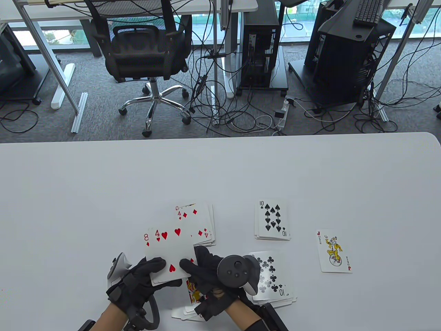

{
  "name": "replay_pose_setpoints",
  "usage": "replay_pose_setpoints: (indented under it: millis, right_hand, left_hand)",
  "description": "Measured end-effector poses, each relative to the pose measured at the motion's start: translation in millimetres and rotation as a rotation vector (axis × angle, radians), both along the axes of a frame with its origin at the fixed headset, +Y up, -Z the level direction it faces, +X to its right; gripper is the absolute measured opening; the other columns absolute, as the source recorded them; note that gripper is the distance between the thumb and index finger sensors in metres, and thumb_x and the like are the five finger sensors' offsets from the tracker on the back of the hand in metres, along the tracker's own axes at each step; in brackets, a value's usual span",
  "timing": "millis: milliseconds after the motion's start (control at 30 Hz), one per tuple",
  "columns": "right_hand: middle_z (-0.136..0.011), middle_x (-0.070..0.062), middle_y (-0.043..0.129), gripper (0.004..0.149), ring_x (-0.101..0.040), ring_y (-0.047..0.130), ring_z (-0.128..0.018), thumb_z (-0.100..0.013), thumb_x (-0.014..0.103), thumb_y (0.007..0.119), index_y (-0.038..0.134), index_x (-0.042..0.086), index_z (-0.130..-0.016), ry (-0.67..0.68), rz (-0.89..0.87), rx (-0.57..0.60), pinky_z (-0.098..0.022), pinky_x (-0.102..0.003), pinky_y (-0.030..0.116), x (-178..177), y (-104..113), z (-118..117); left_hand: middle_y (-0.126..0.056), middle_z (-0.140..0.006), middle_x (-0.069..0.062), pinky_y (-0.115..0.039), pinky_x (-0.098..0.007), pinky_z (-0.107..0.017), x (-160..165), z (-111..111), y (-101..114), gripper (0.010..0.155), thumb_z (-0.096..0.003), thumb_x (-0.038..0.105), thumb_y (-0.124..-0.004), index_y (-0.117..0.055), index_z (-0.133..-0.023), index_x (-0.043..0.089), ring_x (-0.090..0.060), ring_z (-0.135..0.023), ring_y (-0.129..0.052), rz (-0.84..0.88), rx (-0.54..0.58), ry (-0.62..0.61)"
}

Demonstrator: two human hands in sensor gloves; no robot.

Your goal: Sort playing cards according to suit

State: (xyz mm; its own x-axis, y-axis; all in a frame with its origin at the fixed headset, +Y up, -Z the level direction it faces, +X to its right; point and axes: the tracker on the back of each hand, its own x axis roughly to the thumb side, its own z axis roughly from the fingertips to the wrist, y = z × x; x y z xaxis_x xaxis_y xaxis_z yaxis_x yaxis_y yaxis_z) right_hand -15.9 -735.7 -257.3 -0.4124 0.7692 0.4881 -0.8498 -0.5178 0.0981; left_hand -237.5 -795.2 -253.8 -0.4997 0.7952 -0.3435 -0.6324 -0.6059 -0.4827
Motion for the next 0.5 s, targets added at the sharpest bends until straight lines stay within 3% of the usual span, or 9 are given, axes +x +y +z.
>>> replay_pose_setpoints:
  millis: [233,500]
  right_hand:
    - [-0.035,-0.004,0.094,0.047,-0.018,0.097,-0.011,-0.053,0.027,0.069,0.069,-0.016,-0.073,-0.070,-0.002,0.004,-0.031,-0.045,0.086,6,-1,-1]
    - [-0.036,-0.004,0.094,0.042,-0.019,0.098,-0.012,-0.054,0.023,0.064,0.069,-0.015,-0.073,-0.211,-0.064,-0.067,-0.031,-0.045,0.086,32,-2,-10]
  left_hand:
    - [-0.061,-0.110,-0.009,-0.077,-0.045,-0.061,-1,0,-1,0.052,-0.0628,0.031,-0.065,-0.045,-0.109,0.019,-0.034,-0.094,-0.077,-0.007,0.006,0.003]
    - [-0.062,-0.110,-0.009,-0.078,-0.045,-0.060,-2,-1,0,0.051,-0.0628,0.031,-0.064,-0.045,-0.109,0.019,-0.034,-0.093,-0.078,0.004,0.005,0.015]
